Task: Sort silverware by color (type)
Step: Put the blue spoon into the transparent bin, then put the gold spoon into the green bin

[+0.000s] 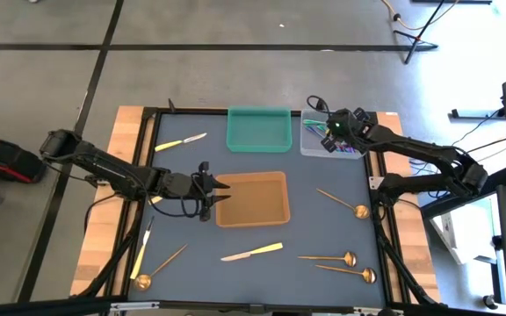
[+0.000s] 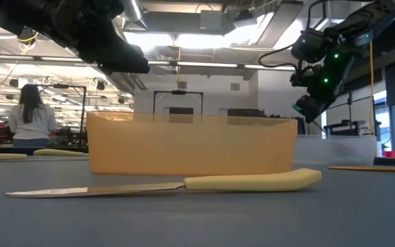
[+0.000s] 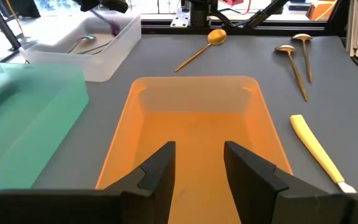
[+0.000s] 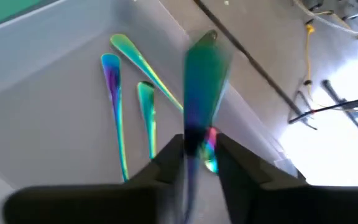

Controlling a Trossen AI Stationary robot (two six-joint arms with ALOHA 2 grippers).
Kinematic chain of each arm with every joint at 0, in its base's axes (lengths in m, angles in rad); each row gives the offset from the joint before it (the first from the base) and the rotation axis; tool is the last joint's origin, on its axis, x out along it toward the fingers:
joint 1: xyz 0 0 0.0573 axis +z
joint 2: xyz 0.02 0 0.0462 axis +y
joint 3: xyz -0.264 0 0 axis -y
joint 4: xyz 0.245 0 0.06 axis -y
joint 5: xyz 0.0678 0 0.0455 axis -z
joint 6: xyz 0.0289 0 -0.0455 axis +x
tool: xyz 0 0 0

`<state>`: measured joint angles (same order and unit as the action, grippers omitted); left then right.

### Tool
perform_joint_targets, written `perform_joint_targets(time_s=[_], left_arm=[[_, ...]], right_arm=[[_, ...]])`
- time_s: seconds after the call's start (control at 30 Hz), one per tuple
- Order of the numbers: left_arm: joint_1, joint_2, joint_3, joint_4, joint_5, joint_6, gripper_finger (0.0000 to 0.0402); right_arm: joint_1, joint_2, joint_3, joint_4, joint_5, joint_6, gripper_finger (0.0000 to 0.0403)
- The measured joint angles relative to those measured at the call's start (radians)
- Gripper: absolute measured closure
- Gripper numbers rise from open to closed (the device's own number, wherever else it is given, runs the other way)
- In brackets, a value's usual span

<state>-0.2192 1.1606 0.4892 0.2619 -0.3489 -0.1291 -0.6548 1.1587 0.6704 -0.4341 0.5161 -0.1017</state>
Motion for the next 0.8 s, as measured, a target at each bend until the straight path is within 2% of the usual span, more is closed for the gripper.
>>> perform_joint_targets(time_s=[0.13,0.3,0.43,0.63,0.8], left_arm=[[0.000,0.000,0.000,0.000,0.000,0.000,0.0269],[0.000,0.000,0.000,0.000,0.002,0.000,0.0269],[-0.012,0.000,0.000,-0.004,0.031,-0.001,0.0269],[-0.044,0.001,-0.005,0.002,0.044,-0.015,0.0269],[-0.080,0.001,-0.005,-0.006,0.049,-0.002,0.0269]], right_arm=[[0.001,-0.008,0.029,-0.040,0.014,0.015,0.0259],[0.079,-0.038,0.091,-0.073,-0.173,0.084,0.0213],[0.230,-0.045,0.089,0.056,-0.326,0.109,0.0206],[0.445,-0.009,0.087,0.193,-0.340,0.098,0.0214],[0.593,-0.009,0.087,0.178,-0.336,0.158,0.0217]])
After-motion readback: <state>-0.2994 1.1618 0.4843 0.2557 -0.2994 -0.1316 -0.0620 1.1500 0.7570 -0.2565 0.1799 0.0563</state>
